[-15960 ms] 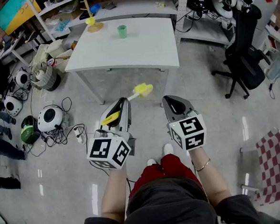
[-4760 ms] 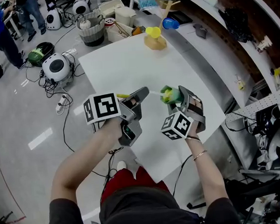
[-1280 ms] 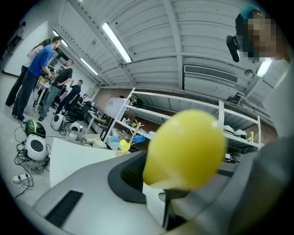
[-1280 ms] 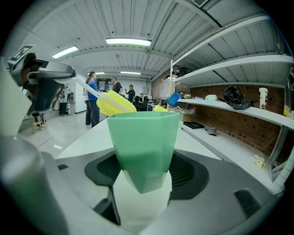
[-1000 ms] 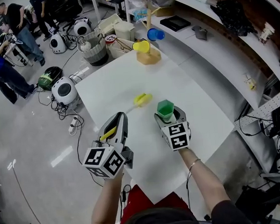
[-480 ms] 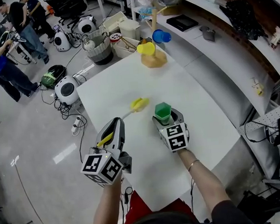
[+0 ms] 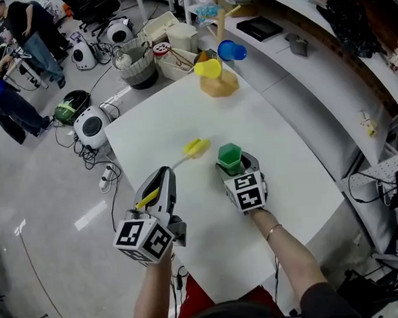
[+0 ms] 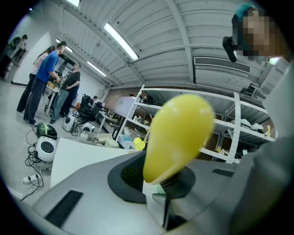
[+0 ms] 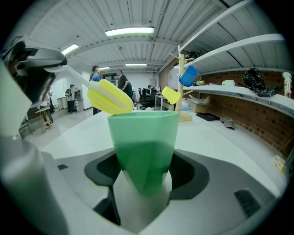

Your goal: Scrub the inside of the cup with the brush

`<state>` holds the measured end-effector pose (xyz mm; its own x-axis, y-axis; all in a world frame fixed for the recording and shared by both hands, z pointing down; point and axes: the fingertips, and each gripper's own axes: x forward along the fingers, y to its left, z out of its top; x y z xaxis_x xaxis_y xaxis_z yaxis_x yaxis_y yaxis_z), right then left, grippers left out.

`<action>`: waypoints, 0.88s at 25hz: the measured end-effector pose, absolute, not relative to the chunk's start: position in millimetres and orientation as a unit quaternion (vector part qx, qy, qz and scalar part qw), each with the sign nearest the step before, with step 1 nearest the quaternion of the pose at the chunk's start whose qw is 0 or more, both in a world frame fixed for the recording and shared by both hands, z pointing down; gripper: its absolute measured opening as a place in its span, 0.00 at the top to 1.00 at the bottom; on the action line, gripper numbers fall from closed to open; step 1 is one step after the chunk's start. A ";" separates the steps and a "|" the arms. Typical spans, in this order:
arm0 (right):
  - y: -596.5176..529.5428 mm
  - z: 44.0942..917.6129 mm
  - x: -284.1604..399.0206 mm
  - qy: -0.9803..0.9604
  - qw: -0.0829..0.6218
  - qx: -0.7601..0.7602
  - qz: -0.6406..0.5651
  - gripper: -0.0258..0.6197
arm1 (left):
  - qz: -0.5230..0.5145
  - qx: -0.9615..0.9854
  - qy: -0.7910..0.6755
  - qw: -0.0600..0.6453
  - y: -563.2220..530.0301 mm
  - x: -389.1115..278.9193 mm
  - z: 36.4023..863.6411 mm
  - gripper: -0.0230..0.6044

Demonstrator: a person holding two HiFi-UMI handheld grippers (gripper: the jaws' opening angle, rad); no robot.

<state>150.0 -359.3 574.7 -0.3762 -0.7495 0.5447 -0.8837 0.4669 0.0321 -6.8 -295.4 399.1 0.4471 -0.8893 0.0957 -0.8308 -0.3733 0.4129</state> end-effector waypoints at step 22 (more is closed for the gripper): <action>-365.2 587.0 144.1 -0.812 0.277 0.492 0.149 0.47 | -0.076 0.827 -0.513 0.217 -310.5 -9.0 408.9 0.90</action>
<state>144.1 -365.2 587.0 -0.3625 -0.7158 0.5968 -0.8809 0.4722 0.0314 -9.0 -310.5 408.9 0.4625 -0.8814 0.0961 -0.8152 -0.3802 0.4369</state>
